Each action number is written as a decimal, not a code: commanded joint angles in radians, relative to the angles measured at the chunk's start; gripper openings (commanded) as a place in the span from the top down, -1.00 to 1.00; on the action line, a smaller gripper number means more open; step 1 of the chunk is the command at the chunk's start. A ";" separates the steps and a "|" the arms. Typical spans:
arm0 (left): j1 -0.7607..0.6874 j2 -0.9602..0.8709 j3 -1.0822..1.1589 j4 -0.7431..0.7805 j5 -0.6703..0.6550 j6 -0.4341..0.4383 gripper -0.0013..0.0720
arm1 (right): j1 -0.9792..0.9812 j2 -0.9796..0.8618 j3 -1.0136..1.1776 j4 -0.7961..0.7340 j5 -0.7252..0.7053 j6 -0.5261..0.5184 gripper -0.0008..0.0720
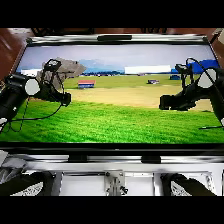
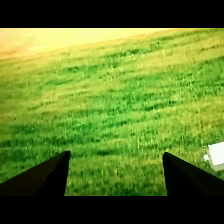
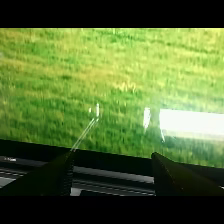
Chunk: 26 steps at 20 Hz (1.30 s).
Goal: Fold the shirts.
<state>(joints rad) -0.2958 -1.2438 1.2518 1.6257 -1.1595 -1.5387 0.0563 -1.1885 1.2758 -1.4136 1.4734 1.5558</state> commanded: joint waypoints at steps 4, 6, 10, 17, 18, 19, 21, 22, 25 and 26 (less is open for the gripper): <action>0.000 0.001 0.000 0.000 0.000 0.000 -0.86 | 0.001 0.000 0.001 0.000 0.000 0.000 -0.65; 0.000 0.001 0.000 0.000 0.000 0.000 -0.86 | 0.001 0.000 0.001 0.000 0.000 0.000 -0.65; 0.000 0.001 0.000 0.000 0.000 0.000 -0.86 | 0.001 0.000 0.001 0.000 0.000 0.000 -0.65; 0.000 -0.002 0.000 -0.008 0.022 -0.003 -0.86 | 0.001 0.000 0.001 0.001 -0.037 0.000 -0.65; 0.000 -0.007 0.000 -0.007 0.071 -0.003 -0.86 | 0.001 0.000 0.001 0.004 -0.054 0.004 -0.65; 0.000 -0.013 0.000 -0.007 0.108 -0.003 -0.86 | 0.001 0.000 0.001 0.013 -0.066 0.005 -0.65; 0.000 -0.029 0.000 -0.008 0.156 -0.003 -0.86 | 0.001 0.000 0.001 0.024 -0.068 0.005 -0.65; 0.000 -0.047 0.001 -0.006 0.203 0.001 -0.86 | 0.001 0.000 0.001 0.024 -0.077 0.005 -0.65; 0.052 -0.192 0.137 0.004 0.181 -0.005 -0.86 | 0.001 0.000 0.001 0.026 -0.127 0.005 -0.65; 0.085 -0.257 0.219 0.009 0.161 -0.003 -0.86 | 0.001 0.000 0.001 0.027 -0.135 0.004 -0.65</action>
<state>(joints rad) -0.2600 -1.3815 1.3445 1.6238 -0.9958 -1.5372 0.0563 -1.1885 1.2758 -1.3930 1.3777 1.5593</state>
